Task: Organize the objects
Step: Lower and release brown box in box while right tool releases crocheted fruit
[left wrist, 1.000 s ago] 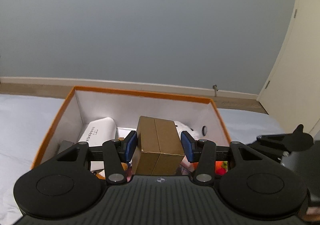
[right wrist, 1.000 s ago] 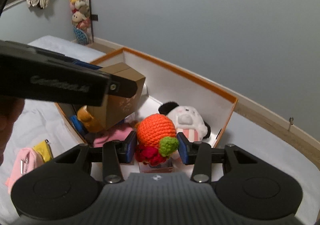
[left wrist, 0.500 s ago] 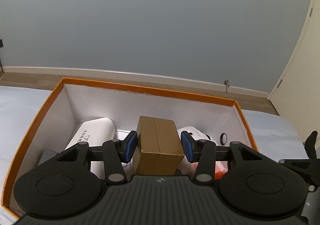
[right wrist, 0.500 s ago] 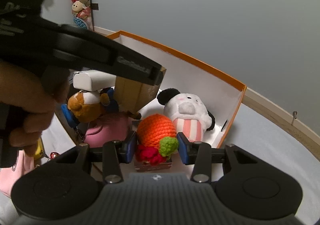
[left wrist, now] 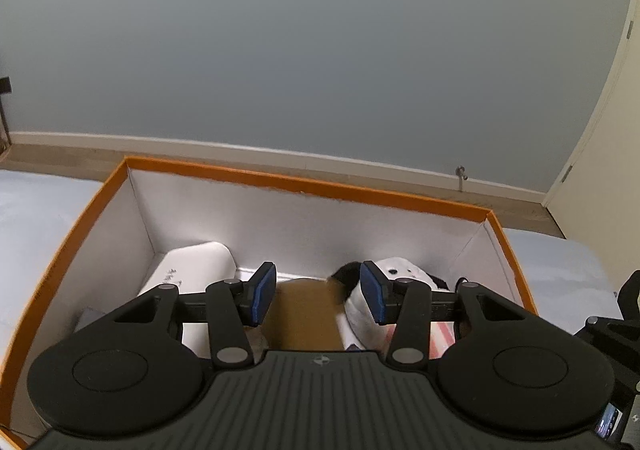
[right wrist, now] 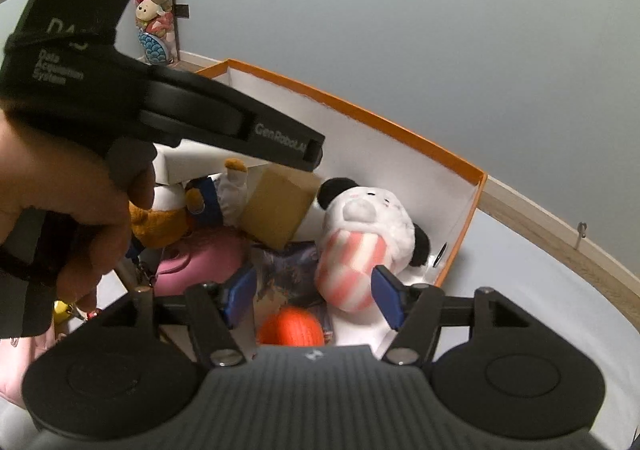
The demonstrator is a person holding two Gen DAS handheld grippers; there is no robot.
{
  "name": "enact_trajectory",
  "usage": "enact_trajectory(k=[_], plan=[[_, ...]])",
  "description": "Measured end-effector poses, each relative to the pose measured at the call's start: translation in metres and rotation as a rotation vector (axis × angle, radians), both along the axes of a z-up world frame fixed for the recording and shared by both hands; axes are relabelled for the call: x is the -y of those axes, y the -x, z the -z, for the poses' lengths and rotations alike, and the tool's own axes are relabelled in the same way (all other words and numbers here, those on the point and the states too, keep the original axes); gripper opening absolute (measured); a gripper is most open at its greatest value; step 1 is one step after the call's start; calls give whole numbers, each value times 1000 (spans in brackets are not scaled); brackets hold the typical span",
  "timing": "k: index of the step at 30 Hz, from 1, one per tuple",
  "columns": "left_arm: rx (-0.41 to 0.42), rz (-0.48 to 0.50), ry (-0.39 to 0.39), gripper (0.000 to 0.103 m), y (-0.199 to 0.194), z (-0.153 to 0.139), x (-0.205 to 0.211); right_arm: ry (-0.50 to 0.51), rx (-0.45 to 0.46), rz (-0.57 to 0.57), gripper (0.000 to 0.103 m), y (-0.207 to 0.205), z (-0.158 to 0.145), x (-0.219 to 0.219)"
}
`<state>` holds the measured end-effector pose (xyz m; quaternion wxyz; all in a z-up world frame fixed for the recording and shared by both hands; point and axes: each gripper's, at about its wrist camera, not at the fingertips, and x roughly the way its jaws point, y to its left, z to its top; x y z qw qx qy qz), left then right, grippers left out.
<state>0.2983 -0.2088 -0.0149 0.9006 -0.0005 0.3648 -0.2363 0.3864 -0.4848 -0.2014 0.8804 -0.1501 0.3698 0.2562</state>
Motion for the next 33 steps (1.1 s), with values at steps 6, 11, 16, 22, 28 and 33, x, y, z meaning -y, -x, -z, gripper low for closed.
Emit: enact_trajectory(k=[6,11,16,22,28,33], plan=[[10,-3,10,56,-2,-6,-5,-2,1,2,65,6,1,1],[11,-3,12,56,1,-9,-8,-2,8,0,65,9,-1,-2],[14,-12,9,56,4,-10,-7,-6,15,2,66,9,-3,-2],[18,-8,10,56,5,-12,-2,-6,24,-1,66,13,-8,-4],[24,3,4,57,8,-20,-1,-10,36,-1,66,17,-16,-4],[35,4,1,57,11,-28,-4,-8,47,-3,66,22,-22,-5]])
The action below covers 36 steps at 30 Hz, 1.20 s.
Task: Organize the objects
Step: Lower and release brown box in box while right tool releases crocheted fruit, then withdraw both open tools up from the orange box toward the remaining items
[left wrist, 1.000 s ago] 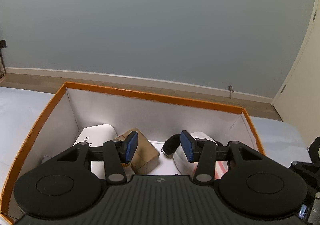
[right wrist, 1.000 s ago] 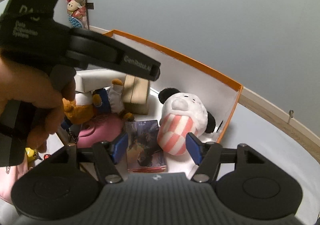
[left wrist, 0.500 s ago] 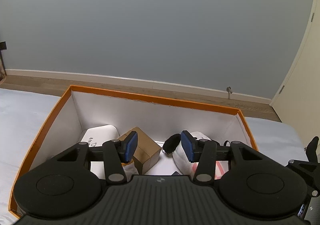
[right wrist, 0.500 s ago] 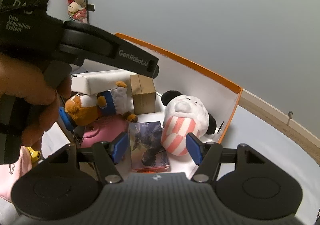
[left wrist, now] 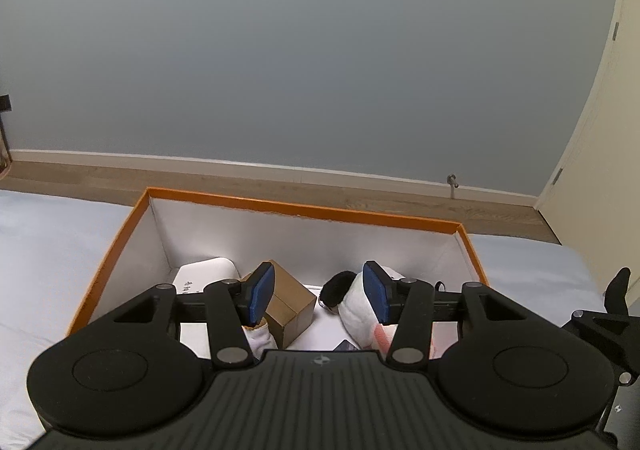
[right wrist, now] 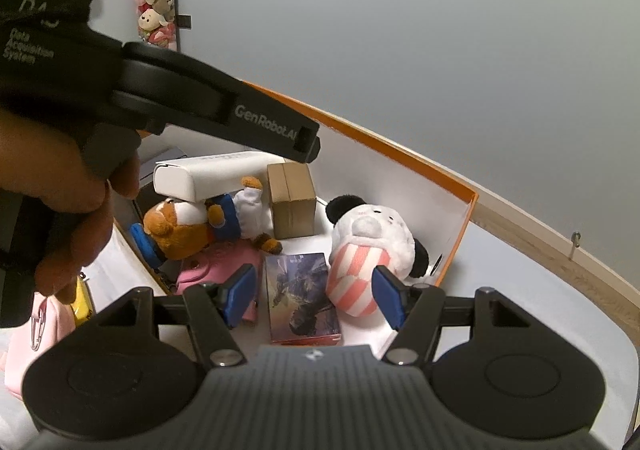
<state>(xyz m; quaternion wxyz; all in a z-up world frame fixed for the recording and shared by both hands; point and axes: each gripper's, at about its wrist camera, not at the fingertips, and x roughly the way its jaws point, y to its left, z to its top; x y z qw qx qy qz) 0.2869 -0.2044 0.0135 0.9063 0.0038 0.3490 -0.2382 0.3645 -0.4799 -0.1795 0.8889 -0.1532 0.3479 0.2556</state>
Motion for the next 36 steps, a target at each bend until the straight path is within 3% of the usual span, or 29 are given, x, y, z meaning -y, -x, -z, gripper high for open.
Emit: enact_trajectory(k=[18,32,36], plan=[[83,-19,1,57,34,-53,-37,-8,99,-20,66,40,-58,-7],[212,-41,36,62,87,-115,-79,-14,224,-57,67,98,-123,-17],[251,-43,37,65,107,-133,-90,-19,272,-68,72,119,-143,-18]])
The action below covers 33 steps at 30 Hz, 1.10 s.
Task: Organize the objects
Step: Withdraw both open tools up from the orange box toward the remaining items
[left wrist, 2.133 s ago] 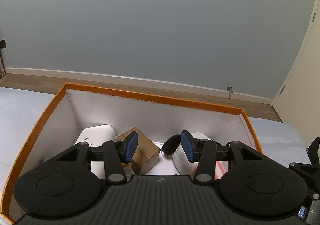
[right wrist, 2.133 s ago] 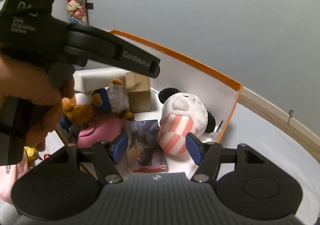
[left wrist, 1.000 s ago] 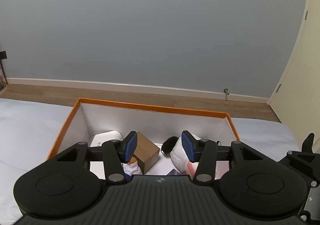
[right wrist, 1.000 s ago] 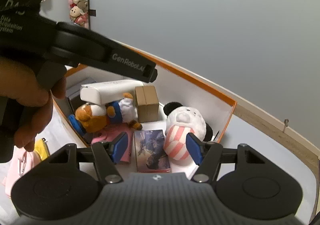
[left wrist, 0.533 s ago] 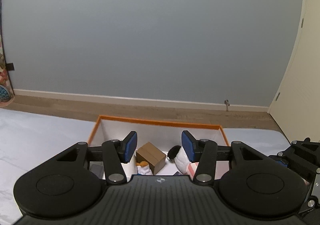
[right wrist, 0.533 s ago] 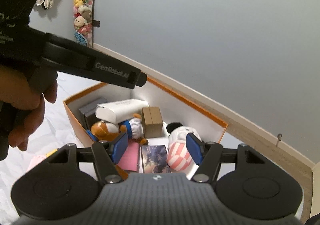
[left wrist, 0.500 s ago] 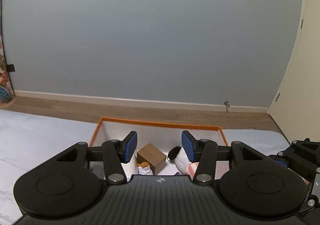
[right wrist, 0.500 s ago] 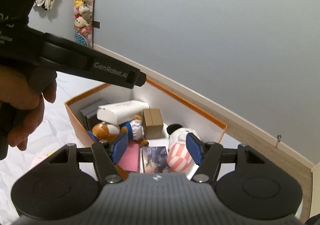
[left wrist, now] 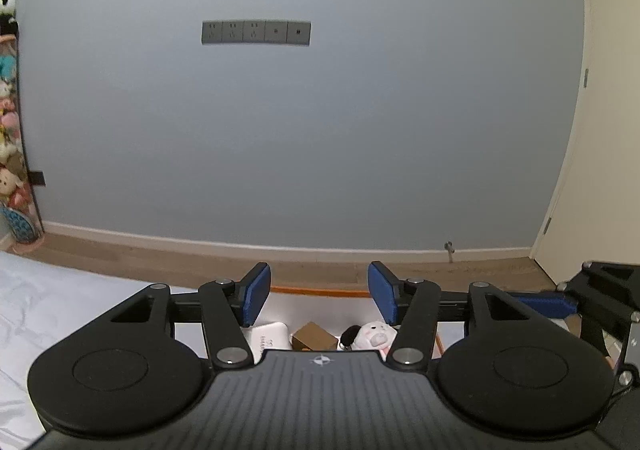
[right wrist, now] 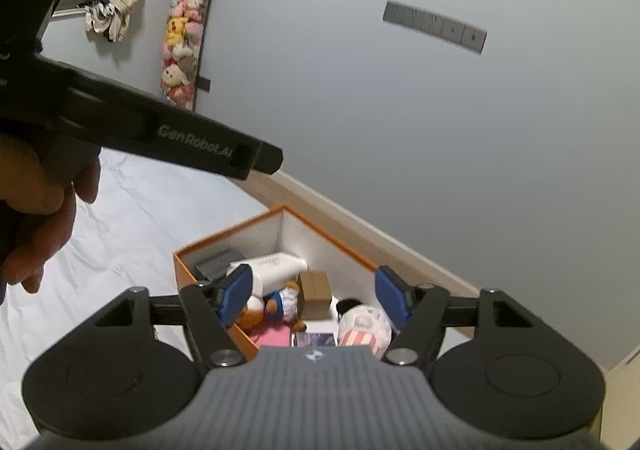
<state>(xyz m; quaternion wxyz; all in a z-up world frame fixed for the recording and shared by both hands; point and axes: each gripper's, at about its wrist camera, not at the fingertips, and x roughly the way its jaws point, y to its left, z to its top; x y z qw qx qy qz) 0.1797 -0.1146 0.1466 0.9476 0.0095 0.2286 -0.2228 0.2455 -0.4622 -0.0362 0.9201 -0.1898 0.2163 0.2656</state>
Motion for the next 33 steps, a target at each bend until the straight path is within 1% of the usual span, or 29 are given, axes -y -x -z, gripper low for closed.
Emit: enact_trajectory(k=[5,7,8,9,12,15,21,25,27,29,33], plan=[[39,-24,-10,69,29,-26,-11,-11,52,-21,72,28,-25,-1],[57,-21,1,72,43,-35,-18,-16,71,-29,74,39,-32,-2],[66,-20,6,74,49,-37,-21,-20,82,-35,78,45,-35,-1],[73,-21,9,75,55,-39,-25,-25,88,-38,80,49,-37,-1],[82,-22,23,77,69,-40,-35,-43,89,-49,80,62,-40,1],[67,-30,47,78,77,-32,-47,-47,82,-59,81,72,-36,1],[-4,-53,62,79,85,2,-64,-38,34,-63,81,74,-6,-2],[-100,-65,121,79,84,44,-69,-33,3,-48,81,70,15,-1],[-135,-85,138,79,88,63,-73,-23,-9,-41,81,67,24,-1],[-164,-110,131,79,85,83,-69,-12,-21,-37,81,65,34,-3],[-237,-149,83,79,86,129,-60,0,-49,-40,81,61,49,-5]])
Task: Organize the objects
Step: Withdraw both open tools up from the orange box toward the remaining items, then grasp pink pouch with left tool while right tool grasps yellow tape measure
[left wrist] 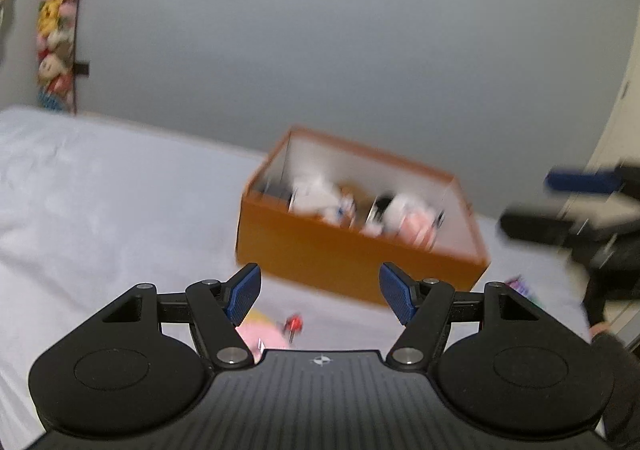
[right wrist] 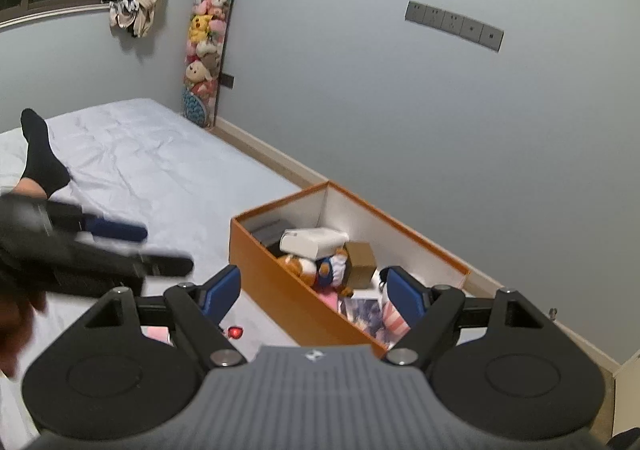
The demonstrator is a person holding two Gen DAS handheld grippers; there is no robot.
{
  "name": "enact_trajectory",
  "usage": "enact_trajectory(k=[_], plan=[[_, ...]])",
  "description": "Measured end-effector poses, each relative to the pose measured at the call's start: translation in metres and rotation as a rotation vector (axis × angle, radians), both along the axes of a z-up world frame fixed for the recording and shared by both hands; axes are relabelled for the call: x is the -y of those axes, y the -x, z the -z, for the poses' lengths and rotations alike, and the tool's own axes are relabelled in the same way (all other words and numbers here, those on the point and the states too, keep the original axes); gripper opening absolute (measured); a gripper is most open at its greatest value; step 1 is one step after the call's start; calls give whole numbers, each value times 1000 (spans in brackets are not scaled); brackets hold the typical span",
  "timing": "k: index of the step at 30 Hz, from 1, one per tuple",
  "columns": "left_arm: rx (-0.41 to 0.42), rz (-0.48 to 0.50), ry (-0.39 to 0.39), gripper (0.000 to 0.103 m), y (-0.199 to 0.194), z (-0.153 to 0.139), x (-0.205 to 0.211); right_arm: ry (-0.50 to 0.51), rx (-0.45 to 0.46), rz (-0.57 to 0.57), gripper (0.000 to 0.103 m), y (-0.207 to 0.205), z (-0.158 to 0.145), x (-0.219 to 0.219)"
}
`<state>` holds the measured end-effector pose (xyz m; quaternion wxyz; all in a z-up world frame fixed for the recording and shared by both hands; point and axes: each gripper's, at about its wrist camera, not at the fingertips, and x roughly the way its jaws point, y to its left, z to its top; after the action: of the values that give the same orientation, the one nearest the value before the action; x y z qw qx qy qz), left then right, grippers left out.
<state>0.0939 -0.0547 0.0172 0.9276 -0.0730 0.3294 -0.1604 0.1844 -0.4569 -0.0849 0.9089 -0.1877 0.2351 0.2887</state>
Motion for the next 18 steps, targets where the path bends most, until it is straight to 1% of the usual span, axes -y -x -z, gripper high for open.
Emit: enact_trajectory(k=[3,5,9,13,15,17,18], plan=[[-46,-34,-31,79,5,32,2,5,-16,-2,81,-6,7,-3],[-70,-77,-59,79,4,48,2,5,-28,-3,81,-9,13,-6],[-127,-161,-79,79,3,73,-2,12,-53,-11,81,-16,25,-14],[-174,-180,-79,79,2,91,-3,23,-80,-21,81,-24,39,-26],[-156,-190,-101,84,4,96,0,31,-92,-28,81,-30,46,-33],[-132,-181,-120,89,7,99,3,40,-104,-36,81,-35,54,-40],[-126,-178,-134,89,7,101,6,45,-110,-39,81,-37,57,-44]])
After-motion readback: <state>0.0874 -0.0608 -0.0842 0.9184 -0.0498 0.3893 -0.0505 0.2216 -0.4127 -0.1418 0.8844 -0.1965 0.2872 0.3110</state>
